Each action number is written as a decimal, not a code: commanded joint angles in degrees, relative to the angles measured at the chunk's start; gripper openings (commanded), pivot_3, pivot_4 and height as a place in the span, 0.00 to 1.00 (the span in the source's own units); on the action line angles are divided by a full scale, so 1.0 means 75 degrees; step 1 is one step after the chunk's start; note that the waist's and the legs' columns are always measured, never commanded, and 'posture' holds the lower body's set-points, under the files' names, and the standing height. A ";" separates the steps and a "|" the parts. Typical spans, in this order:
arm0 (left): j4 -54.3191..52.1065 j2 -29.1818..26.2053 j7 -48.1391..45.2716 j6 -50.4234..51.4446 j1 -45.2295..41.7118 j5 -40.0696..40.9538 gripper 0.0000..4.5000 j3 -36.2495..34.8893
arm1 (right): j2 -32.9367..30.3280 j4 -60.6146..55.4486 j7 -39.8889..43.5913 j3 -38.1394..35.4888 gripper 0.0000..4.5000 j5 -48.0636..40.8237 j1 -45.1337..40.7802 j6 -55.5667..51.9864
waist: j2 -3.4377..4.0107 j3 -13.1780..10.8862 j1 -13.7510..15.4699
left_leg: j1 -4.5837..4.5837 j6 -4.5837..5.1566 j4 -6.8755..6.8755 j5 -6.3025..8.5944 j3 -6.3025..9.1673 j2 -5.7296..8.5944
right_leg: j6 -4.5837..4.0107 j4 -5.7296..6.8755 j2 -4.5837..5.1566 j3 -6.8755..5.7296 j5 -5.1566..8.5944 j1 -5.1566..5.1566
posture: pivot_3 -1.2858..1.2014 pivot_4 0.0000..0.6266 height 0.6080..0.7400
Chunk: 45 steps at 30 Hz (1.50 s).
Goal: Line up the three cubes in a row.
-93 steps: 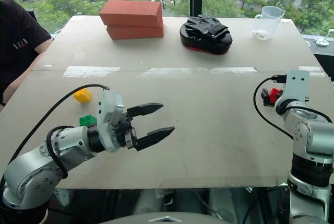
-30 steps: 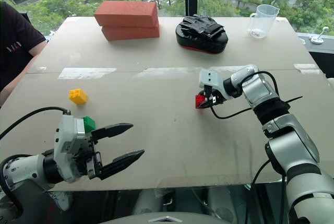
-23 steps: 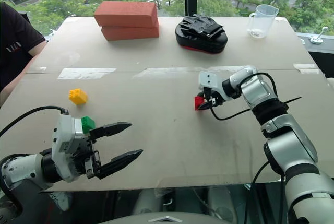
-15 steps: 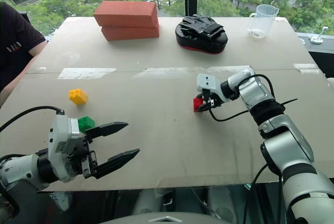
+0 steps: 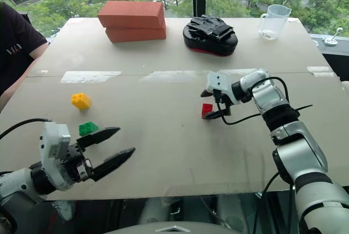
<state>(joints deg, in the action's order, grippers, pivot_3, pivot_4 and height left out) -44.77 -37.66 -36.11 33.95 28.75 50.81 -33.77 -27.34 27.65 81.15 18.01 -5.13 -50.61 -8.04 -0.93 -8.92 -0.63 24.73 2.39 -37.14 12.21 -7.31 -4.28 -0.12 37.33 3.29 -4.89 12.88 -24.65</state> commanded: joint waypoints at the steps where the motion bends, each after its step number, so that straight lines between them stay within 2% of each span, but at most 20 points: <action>1: 0.0274 0.0480 0.1683 0.0165 -0.0293 -0.0472 1.00 -0.0426 | -0.0268 -0.1965 0.0089 -0.0897 0.99 -0.1196 0.0665 -0.0581 | -0.0002 0.0001 0.0026 | 0.0000 0.0001 0.0000 0.0001 0.0001 0.0000 | 0.0001 0.0000 0.0009 -0.0001 0.0000 0.0001 | 0.52 0.24 1.00; 7: 0.0205 0.1165 0.3974 0.0943 -0.0985 -0.1318 1.00 -0.0062 | -0.0354 -0.4939 -0.0838 -0.1943 0.99 -0.2888 0.2255 -0.1767 | -0.0014 0.0005 0.0030 | -0.0001 -0.0001 -0.0007 0.0006 0.0005 0.0006 | 0.0009 0.0003 0.0039 -0.0008 0.0003 0.0009 | 0.52 0.24 1.00; 10: 0.0362 0.1793 0.5393 0.1521 -0.1727 -0.1898 1.00 0.0496 | -0.0491 -0.6159 -0.0834 -0.2301 0.99 -0.3421 0.3220 -0.1391 | -0.0027 0.0012 0.0102 | -0.0004 -0.0004 -0.0010 0.0007 0.0008 0.0008 | 0.0011 0.0009 0.0044 -0.0012 0.0004 0.0012 | 0.52 0.24 1.00; 14: 0.0712 0.2185 0.6015 0.1781 -0.2225 -0.2468 1.00 0.0849 | -0.0799 -0.6504 -0.0900 -0.2334 0.99 -0.3592 0.3498 -0.1440 | -0.0041 0.0013 0.0088 | -0.0009 -0.0004 -0.0017 0.0007 0.0010 0.0008 | 0.0014 0.0019 0.0039 -0.0011 0.0005 0.0014 | 0.52 0.24 1.00; 17: 0.1164 0.2274 0.6003 0.1756 -0.2568 -0.2754 1.00 0.1086 | -0.0991 -0.6494 -0.0941 -0.2263 0.99 -0.3501 0.3517 -0.1332 | -0.0050 0.0016 0.0095 | -0.0015 -0.0003 -0.0021 0.0007 0.0013 0.0008 | 0.0012 0.0030 0.0037 -0.0015 0.0005 0.0015 | 0.52 0.24 1.00; 20: 0.1509 0.2338 0.5818 0.1737 -0.2802 -0.2789 0.84 0.1163 | -0.1057 -0.6509 -0.1062 -0.2281 1.00 -0.3532 0.3500 -0.1327 | -0.0051 0.0016 0.0124 | -0.0013 -0.0002 -0.0020 0.0007 0.0015 0.0007 | 0.0010 0.0032 0.0037 -0.0019 0.0005 0.0012 | 0.52 0.24 1.00; 21: 0.1533 0.2305 0.5746 0.1709 -0.2831 -0.2842 0.76 0.1200 | -0.1096 -0.6506 -0.1082 -0.2288 1.00 -0.3526 0.3500 -0.1316 | -0.0051 0.0015 0.0133 | -0.0011 -0.0002 -0.0020 0.0006 0.0017 0.0006 | 0.0009 0.0030 0.0036 -0.0021 0.0004 0.0012 | 0.52 0.24 1.00; 23: 0.1539 0.2256 0.5654 0.1676 -0.2858 -0.2948 0.54 0.1246 | -0.1156 -0.6500 -0.1119 -0.2288 1.00 -0.3522 0.3501 -0.1295 | -0.0054 0.0014 0.0144 | -0.0005 -0.0001 -0.0020 0.0006 0.0016 0.0007 | 0.0006 0.0026 0.0038 -0.0020 0.0003 0.0011 | 0.52 0.24 1.00; 24: 0.1544 0.2241 0.5607 0.1639 -0.2883 -0.2992 0.40 0.1253 | -0.1193 -0.6511 -0.1147 -0.2270 1.00 -0.3490 0.3509 -0.1279 | -0.0054 0.0013 0.0148 | -0.0004 0.0000 -0.0020 0.0005 0.0014 0.0008 | 0.0004 0.0026 0.0041 -0.0018 0.0002 0.0011 | 0.52 0.24 1.00; 25: 0.1560 0.2200 0.5520 0.1604 -0.2917 -0.3037 0.31 0.1274 | -0.1218 -0.6523 -0.1179 -0.2254 1.00 -0.3463 0.3518 -0.1265 | -0.0054 0.0013 0.0163 | -0.0004 0.0001 -0.0020 0.0005 0.0014 0.0008 | 0.0001 0.0022 0.0041 -0.0018 0.0000 0.0011 | 0.52 0.24 1.00; 27: 0.1570 0.2117 0.5326 0.1613 -0.2943 -0.3044 0.29 0.1244 | -0.1238 -0.6608 -0.1277 -0.2243 1.00 -0.3474 0.3553 -0.1304 | -0.0056 0.0012 0.0178 | -0.0002 0.0003 -0.0020 0.0004 0.0015 0.0009 | -0.0010 0.0021 0.0041 -0.0020 -0.0007 0.0011 | 0.52 0.24 1.00; 30: 0.1645 0.1740 0.4467 0.1394 -0.3076 -0.2833 0.29 0.1200 | -0.1279 -0.6810 -0.1512 -0.2285 1.00 -0.3462 0.3693 -0.1352 | -0.0058 0.0011 0.0184 | -0.0002 0.0001 -0.0019 0.0005 0.0017 0.0008 | -0.0004 0.0022 0.0042 -0.0023 -0.0003 0.0010 | 0.52 0.24 1.00; 32: 0.1916 0.1182 0.3199 0.0735 -0.3494 -0.2734 0.29 0.1450 | -0.1295 -0.6973 -0.1999 -0.2351 1.00 -0.3331 0.3875 -0.1538 | -0.0061 0.0008 0.0219 | -0.0001 -0.0004 -0.0019 0.0008 0.0024 0.0008 | 0.0006 0.0022 0.0043 -0.0032 0.0004 0.0010 | 0.52 0.24 1.00; 34: 0.2435 0.0839 0.1873 0.0568 -0.4265 -0.2190 0.29 0.1771 | -0.1179 -0.7118 -0.2492 -0.2507 1.00 -0.3506 0.4154 -0.1782 | -0.0063 0.0006 0.0269 | 0.0006 -0.0006 -0.0021 0.0008 0.0047 0.0008 | 0.0007 0.0017 0.0050 -0.0064 0.0006 0.0006 | 0.52 0.24 1.00; 37: 0.3687 -0.0221 -0.1053 0.0179 -0.5452 -0.2307 0.29 0.3239 | -0.1261 -0.7502 -0.2997 -0.2809 1.00 -0.3946 0.4550 -0.2344 | -0.0050 0.0005 0.0287 | 0.0010 -0.0006 -0.0026 0.0008 0.0051 0.0016 | 0.0006 0.0020 0.0068 -0.0081 0.0006 0.0010 | 0.52 0.24 1.00; 40: 0.5572 -0.0984 -0.3966 -0.1138 -0.6792 -0.3180 0.29 0.4869 | -0.1626 -0.7860 -0.3332 -0.3264 1.00 -0.3907 0.5203 -0.2585 | -0.0052 -0.0003 0.0267 | 0.0015 -0.0003 -0.0024 0.0008 0.0017 0.0023 | 0.0008 0.0004 0.0074 -0.0134 0.0002 0.0008 | 0.52 0.24 1.00; 42: 0.6424 -0.1087 -0.4868 -0.1747 -0.7311 -0.3521 0.29 0.5355 | -0.1835 -0.8009 -0.3518 -0.3386 1.00 -0.3855 0.5481 -0.2736 | -0.0051 -0.0005 0.0256 | 0.0016 0.0012 -0.0021 0.0004 0.0012 0.0025 | 0.0008 0.0001 0.0058 -0.0132 0.0003 0.0009 | 0.52 0.24 1.00; 45: 0.8741 -0.0687 -0.6178 -0.3289 -0.8814 -0.4400 0.29 0.6119 | -0.2165 -0.8320 -0.3702 -0.4001 1.00 -0.3889 0.6259 -0.2828 | -0.0054 -0.0008 0.0216 | 0.0017 0.0035 -0.0012 -0.0007 0.0005 0.0018 | 0.0026 -0.0012 0.0044 -0.0123 -0.0007 0.0007 | 0.52 0.24 1.00</action>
<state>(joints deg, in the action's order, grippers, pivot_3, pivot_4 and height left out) 15.10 -43.02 -77.42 15.62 -34.12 20.64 11.11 -42.56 -31.47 53.97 -8.73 -33.30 -4.52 -28.90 -1.34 -8.98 0.99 24.90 2.66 -37.23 12.15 -7.24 -4.13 0.14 37.24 3.58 -5.87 12.79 -24.60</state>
